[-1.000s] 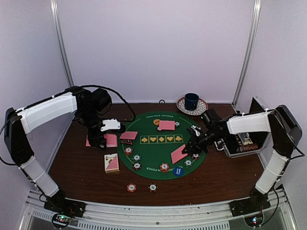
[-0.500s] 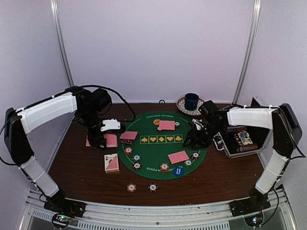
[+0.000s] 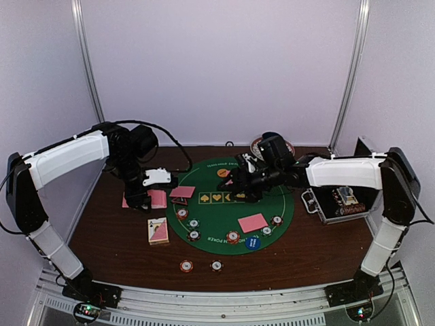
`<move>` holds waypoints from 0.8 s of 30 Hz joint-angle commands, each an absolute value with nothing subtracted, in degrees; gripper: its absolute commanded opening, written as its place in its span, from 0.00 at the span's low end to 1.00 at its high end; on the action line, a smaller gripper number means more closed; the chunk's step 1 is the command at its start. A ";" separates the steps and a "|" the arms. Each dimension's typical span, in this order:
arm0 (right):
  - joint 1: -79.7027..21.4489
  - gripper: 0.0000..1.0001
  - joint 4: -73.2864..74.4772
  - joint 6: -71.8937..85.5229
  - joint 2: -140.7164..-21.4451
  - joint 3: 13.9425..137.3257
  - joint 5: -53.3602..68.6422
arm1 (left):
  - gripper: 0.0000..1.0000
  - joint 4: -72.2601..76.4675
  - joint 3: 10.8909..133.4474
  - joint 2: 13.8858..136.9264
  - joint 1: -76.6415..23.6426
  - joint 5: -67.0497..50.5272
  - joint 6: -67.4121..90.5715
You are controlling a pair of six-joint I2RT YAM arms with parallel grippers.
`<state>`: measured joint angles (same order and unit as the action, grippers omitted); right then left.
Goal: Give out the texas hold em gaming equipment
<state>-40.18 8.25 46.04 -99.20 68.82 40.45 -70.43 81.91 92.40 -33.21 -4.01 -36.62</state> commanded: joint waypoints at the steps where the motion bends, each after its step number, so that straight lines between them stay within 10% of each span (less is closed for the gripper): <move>1: -44.93 0.74 -11.40 58.86 -105.87 72.40 43.79 | 0.00 -70.30 84.00 91.57 -33.13 -5.35 -35.69; 24: -54.32 0.84 -30.00 73.92 -129.77 92.16 44.05 | 0.00 -70.29 85.16 91.91 -33.13 -4.95 -35.33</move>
<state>-52.93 -27.09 72.29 -127.33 88.05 43.55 -70.57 83.37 92.40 -33.17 -4.29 -35.68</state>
